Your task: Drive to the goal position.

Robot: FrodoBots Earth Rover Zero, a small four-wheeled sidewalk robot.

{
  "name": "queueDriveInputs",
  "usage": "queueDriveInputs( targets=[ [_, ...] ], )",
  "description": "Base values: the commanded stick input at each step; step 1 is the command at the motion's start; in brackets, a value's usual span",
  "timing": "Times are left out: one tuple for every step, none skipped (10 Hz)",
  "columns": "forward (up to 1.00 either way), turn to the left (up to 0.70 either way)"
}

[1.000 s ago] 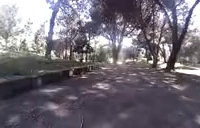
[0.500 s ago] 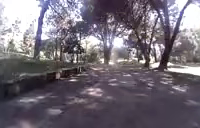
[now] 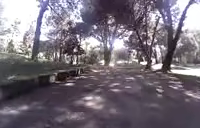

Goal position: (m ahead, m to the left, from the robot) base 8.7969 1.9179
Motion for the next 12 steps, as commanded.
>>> queueDriveInputs(
  targets=[
    [0.85, 0.00],
    [0.85, 0.00],
    [0.85, 0.00],
    [0.85, 0.00],
    [0.85, 0.00],
    [0.85, 0.00],
    [0.85, -0.17],
    [0.85, -0.34],
    [0.85, -0.34],
    [0.85, -0.14],
    [0.85, 0.00],
    [0.85, 0.00]
  ],
)
